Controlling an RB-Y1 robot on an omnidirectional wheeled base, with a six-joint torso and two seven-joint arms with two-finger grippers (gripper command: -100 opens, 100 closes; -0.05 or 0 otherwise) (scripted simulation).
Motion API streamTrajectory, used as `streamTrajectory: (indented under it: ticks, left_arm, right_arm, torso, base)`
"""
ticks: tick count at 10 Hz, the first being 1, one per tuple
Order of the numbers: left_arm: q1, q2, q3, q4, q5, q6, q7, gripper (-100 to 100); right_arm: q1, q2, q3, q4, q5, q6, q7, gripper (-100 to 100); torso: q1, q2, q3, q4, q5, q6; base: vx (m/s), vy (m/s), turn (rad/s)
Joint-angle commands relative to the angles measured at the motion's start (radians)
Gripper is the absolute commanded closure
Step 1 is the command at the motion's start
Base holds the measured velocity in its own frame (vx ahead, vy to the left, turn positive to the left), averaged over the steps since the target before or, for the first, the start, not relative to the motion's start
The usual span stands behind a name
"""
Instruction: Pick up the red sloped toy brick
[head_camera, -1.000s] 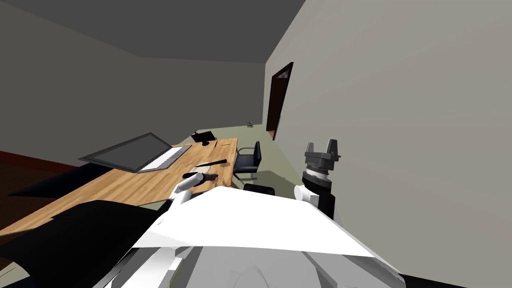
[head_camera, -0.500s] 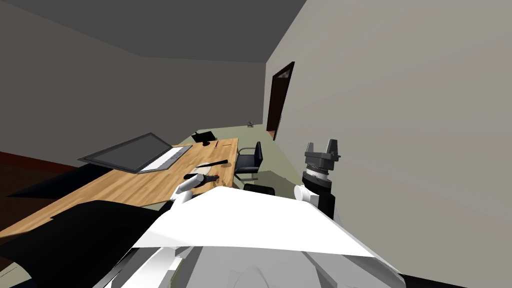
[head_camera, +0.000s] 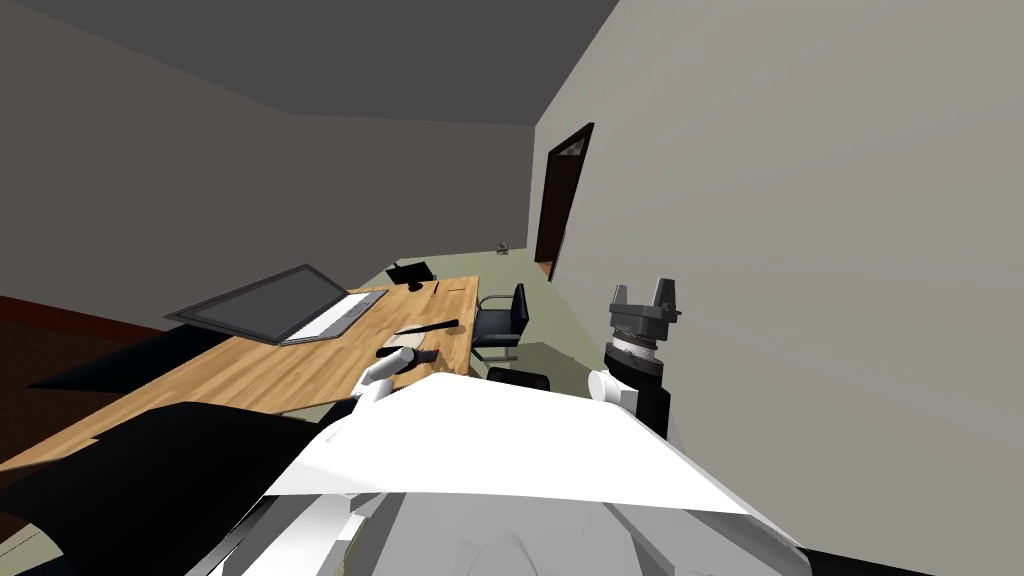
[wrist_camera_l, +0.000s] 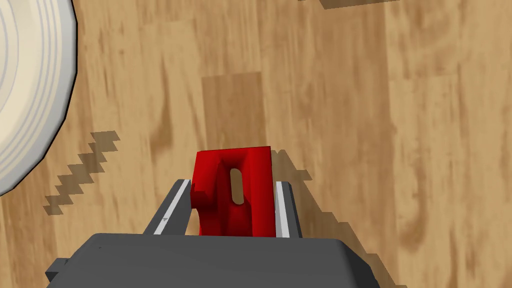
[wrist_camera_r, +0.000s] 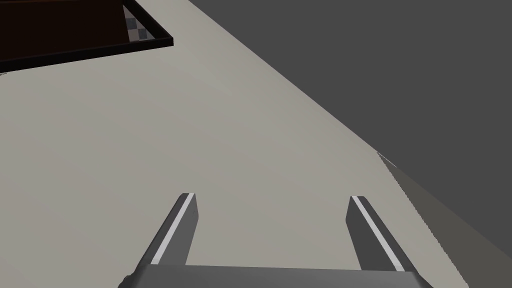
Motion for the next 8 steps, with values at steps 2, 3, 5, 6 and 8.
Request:
streamTrajectory:
  ticks: [2, 3, 5, 6, 8]
  left_arm:
    - [0.000, 0.000, 0.000, 0.000, 0.000, 0.000, 0.000, 100]
    - [0.000, 0.000, 0.000, 0.000, 0.000, 0.000, 0.000, 100]
    - [0.025, 0.022, 0.015, -0.032, 0.028, 0.031, 0.001, 100]
    - [0.040, 0.037, 0.026, -0.048, 0.047, 0.048, 0.000, 100]
    - [0.028, 0.031, 0.020, -0.036, 0.035, 0.039, 0.002, 0]
  right_arm:
    - [0.000, 0.000, 0.000, 0.000, 0.000, 0.000, 0.000, 0]
    - [0.000, 0.000, 0.000, 0.000, 0.000, 0.000, 0.000, 0]
    - [0.000, 0.000, 0.000, 0.000, 0.000, 0.000, 0.000, 0]
    - [0.000, 0.000, 0.000, 0.000, 0.000, 0.000, 0.000, 0]
    - [0.000, 0.000, 0.000, 0.000, 0.000, 0.000, 0.000, 0]
  torso:
    - [0.000, 0.000, 0.000, 0.000, 0.000, 0.000]
    - [0.000, 0.000, 0.000, 0.000, 0.000, 0.000]
    - [0.000, 0.000, 0.000, 0.000, 0.000, 0.000]
    - [-0.003, 0.000, 0.000, 0.000, -0.001, 0.000]
    - [-0.003, 0.000, 0.000, 0.000, 0.000, 0.000]
  base:
    - [0.000, 0.000, 0.000]
    - [0.000, 0.000, 0.000]
    - [-0.002, -0.027, -0.041]
    - [-0.005, -0.085, -0.072]
    - [-0.001, -0.022, -0.001]
